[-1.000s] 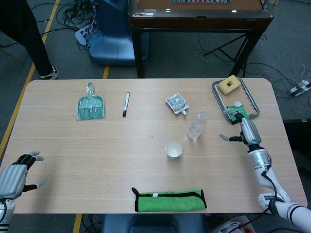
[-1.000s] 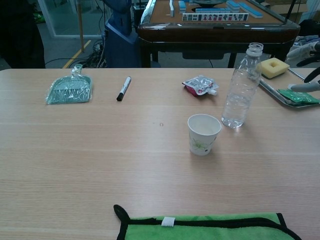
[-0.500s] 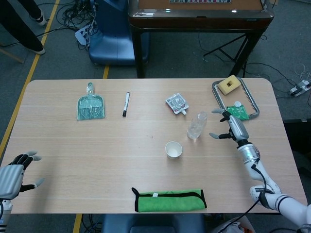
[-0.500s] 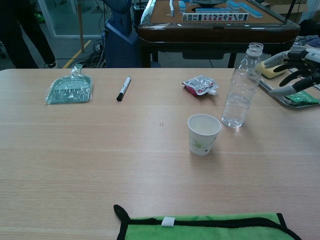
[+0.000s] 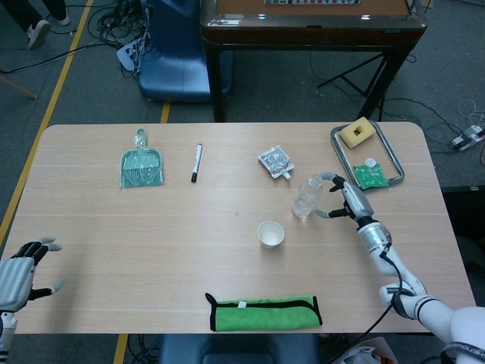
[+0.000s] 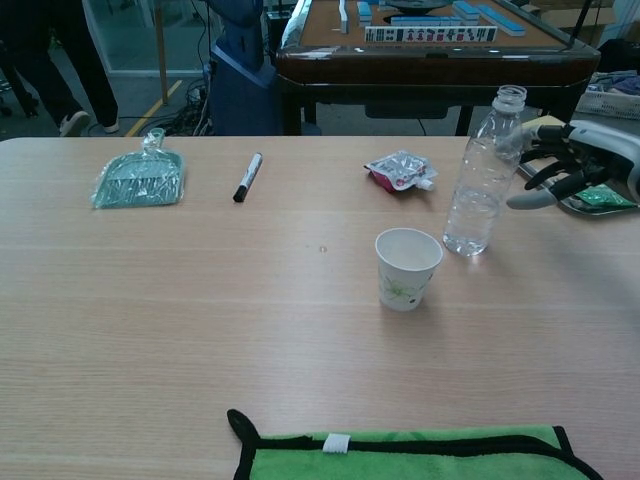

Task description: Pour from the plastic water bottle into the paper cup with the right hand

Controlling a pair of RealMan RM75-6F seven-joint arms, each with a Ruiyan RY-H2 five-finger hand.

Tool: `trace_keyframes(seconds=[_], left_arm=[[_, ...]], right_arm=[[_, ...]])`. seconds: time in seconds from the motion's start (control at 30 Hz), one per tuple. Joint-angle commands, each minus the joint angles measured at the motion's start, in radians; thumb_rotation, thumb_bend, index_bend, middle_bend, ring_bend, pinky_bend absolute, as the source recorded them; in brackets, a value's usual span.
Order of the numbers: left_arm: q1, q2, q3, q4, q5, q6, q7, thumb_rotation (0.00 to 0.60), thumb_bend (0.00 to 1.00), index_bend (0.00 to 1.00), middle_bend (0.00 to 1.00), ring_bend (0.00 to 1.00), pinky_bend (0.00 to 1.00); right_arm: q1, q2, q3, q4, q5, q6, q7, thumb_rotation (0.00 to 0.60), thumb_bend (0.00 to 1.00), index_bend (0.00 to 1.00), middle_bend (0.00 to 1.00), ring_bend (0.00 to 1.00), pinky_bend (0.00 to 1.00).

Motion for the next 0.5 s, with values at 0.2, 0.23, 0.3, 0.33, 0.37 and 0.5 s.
trace_keyframes(seconds=[0.2,0.23,0.3,0.33,0.37,0.5], left_arm=[[0.002,0.002,0.0,-0.004,0.005,0.005,-0.007,0.6,0.15,0.34,0.23,0.23,0.47],[0.001,0.003,-0.001,-0.005,0.004,0.004,-0.007,0.6,0.15,0.34,0.23,0.23,0.47],[0.0,0.005,-0.002,-0.007,0.003,0.002,-0.007,0.6,0.15,0.34,0.23,0.23,0.47],[0.001,0.006,-0.002,-0.008,0.002,0.002,-0.008,0.6,0.15,0.34,0.23,0.23,0.47],[0.001,0.006,-0.002,-0.008,0.002,0.002,-0.008,0.6,0.15,0.34,0.23,0.23,0.47],[0.004,0.007,0.0,-0.006,0.002,0.004,-0.014,0.6,0.15,0.34,0.23,0.23,0.47]], right_arm=[[0.033,-0.031,-0.01,0.032,-0.006,-0.022,0.03,0.6,0.0,0.25,0.17,0.14,0.31],[0.036,-0.035,-0.011,0.035,-0.005,-0.025,0.031,0.6,0.0,0.25,0.17,0.14,0.31],[0.044,-0.043,-0.013,0.044,-0.004,-0.033,0.03,0.6,0.0,0.25,0.17,0.14,0.31],[0.048,-0.046,-0.013,0.047,-0.004,-0.036,0.031,0.6,0.0,0.25,0.17,0.14,0.31],[0.051,-0.049,-0.014,0.05,-0.003,-0.039,0.032,0.6,0.0,0.25,0.17,0.14,0.31],[0.061,-0.063,-0.019,0.064,-0.003,-0.049,0.037,0.6,0.0,0.25,0.17,0.14,0.31]])
